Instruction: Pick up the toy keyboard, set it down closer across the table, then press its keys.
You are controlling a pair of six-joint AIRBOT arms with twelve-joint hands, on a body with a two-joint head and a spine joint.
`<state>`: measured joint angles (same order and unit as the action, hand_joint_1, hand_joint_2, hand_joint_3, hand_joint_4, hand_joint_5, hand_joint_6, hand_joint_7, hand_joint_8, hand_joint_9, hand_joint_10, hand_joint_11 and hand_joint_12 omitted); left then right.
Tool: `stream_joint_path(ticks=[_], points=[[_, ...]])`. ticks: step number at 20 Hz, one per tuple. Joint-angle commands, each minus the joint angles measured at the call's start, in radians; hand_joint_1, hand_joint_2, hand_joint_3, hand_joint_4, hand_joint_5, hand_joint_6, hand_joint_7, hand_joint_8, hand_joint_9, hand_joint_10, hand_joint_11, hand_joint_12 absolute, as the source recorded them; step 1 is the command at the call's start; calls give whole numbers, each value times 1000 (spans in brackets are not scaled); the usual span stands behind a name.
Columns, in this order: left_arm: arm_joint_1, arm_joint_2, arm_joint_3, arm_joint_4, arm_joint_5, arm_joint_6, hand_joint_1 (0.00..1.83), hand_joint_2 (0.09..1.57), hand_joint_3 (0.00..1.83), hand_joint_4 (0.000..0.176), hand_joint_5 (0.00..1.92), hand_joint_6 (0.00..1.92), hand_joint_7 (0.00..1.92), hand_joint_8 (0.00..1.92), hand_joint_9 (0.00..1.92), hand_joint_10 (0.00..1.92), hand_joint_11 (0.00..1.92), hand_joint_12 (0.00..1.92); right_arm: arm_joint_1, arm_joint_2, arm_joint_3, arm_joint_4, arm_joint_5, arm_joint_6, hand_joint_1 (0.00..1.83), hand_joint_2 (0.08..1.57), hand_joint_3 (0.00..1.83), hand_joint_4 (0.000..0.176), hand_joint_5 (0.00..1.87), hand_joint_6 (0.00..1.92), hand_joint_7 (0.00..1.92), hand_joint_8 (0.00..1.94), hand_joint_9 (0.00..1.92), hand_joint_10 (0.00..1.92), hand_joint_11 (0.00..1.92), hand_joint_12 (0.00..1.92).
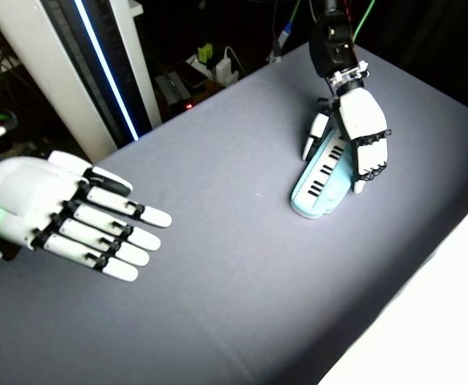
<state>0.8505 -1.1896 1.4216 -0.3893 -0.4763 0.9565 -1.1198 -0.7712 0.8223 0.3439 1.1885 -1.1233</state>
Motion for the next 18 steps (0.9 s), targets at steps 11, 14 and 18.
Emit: stream_joint_path(ticks=[11, 14, 18], points=[[-37, 65, -128, 259, -238, -145, 1447, 1293, 0, 0, 300, 1594, 481, 1621, 638, 1712, 571, 1919, 4, 0, 0, -2, 134, 20, 94, 1371, 0, 83, 0, 0, 0, 0, 0, 0, 0, 0], [-82, 42, -137, 361, -260, -200, 1129, 1225, 27, 0, 593, 1504, 272, 1679, 493, 1917, 671, 1921, 2, 0, -1, -2, 142, 29, 76, 1371, 0, 69, 0, 0, 0, 0, 0, 0, 0, 0], [-147, -31, -105, 451, -224, -252, 1416, 1103, 0, 0, 307, 1706, 236, 1718, 444, 1873, 628, 1910, 2, 1, -1, -3, 154, 37, 70, 1373, 1, 84, 0, 0, 0, 0, 0, 0, 0, 0]])
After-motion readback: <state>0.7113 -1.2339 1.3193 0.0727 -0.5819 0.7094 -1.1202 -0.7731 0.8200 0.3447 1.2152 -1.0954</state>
